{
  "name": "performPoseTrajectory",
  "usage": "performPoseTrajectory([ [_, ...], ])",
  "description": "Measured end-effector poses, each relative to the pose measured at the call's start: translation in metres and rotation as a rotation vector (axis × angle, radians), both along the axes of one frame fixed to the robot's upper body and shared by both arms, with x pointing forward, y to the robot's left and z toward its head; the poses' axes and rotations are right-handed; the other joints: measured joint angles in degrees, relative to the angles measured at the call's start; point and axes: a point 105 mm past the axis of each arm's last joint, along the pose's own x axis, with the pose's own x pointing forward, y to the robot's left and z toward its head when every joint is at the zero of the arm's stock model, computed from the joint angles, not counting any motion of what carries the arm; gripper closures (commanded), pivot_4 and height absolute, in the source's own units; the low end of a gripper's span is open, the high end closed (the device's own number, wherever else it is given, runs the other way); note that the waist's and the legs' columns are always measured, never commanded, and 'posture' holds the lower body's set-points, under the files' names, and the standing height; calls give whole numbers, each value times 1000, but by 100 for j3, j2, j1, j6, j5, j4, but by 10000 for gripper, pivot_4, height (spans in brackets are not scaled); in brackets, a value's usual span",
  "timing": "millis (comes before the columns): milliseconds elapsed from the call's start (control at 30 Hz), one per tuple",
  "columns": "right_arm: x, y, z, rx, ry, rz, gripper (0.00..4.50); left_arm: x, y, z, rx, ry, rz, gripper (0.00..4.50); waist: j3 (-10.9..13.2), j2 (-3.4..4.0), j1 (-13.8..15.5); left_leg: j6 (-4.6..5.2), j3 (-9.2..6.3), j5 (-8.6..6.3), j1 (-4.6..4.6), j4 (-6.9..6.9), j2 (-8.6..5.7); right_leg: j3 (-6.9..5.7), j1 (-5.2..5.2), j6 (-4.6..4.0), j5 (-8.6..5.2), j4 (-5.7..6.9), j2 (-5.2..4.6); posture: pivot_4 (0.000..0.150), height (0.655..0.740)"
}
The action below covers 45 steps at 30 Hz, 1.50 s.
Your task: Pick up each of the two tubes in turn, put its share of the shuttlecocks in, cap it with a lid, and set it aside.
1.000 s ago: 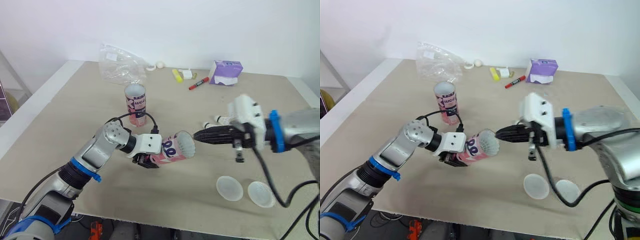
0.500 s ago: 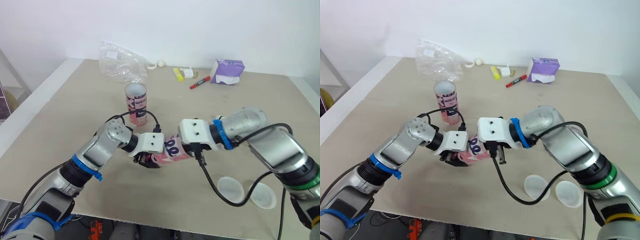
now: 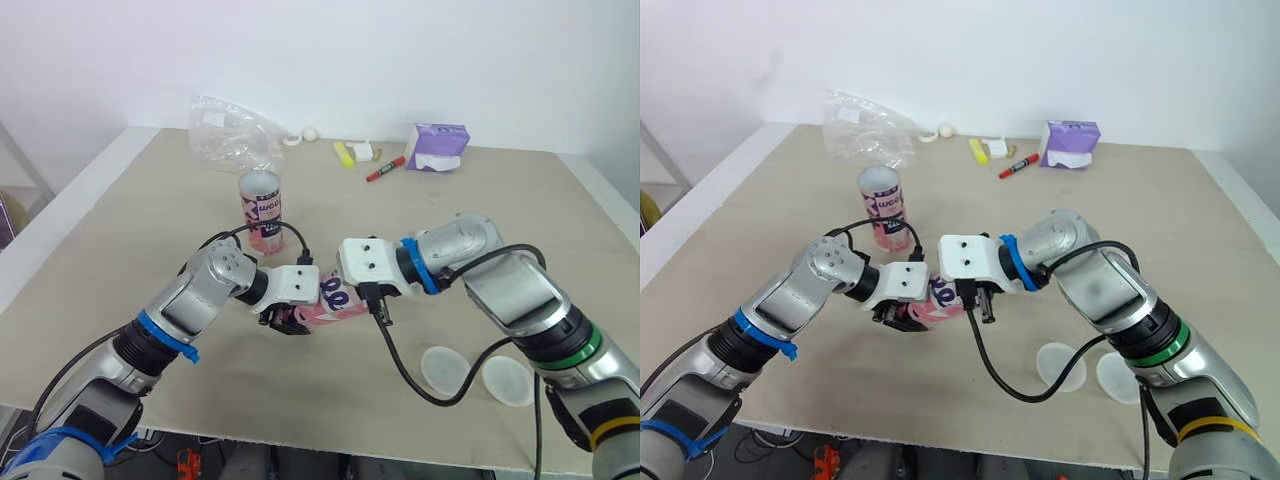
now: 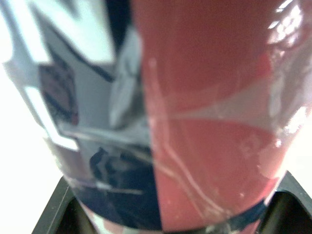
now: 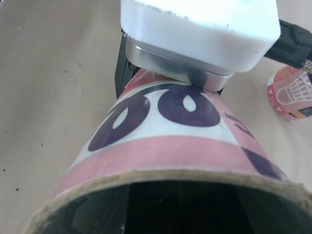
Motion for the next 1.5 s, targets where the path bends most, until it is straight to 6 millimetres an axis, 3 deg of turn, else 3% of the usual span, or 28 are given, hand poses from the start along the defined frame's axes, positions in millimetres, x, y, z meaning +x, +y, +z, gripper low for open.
performPoseTrajectory([
  [333,7,8,-9,22,5,24,43428,4,8,-3,33,-5,35,16324,-22,23,-4,-81,-6,-32,57,-52,56,-191,-1,-1,0,-14,-84,1500,7400],
  [633,10,3,-5,40,8,19,43428,5,7,-2,19,-10,36,16324,-19,76,16,-107,-46,-9,49,-88,66,-279,-3,-2,0,-36,-69,1500,7400],
  [767,5,-9,0,58,36,-8,43428,3,1,0,-13,-12,11,16324,-7,78,50,-104,-37,51,6,-83,54,-277,-7,-11,6,-37,-76,1500,7400],
  [1033,-10,-43,42,204,51,-121,43428,5,-13,8,-140,-41,-35,16324,21,45,169,-69,-36,33,-164,-71,6,-250,-84,-32,62,-84,-91,1500,7400],
  [1367,-18,-94,58,364,117,-343,43428,13,-14,5,-229,-80,-33,16324,49,10,169,-47,-41,28,-167,-62,-10,-245,-76,2,35,-91,-102,1500,7400],
  [1500,-24,-127,64,415,133,-479,43428,11,-14,3,-285,-92,-43,16324,50,7,180,-46,-39,29,-167,-60,-13,-243,-73,-20,59,-91,-108,1500,7400],
])
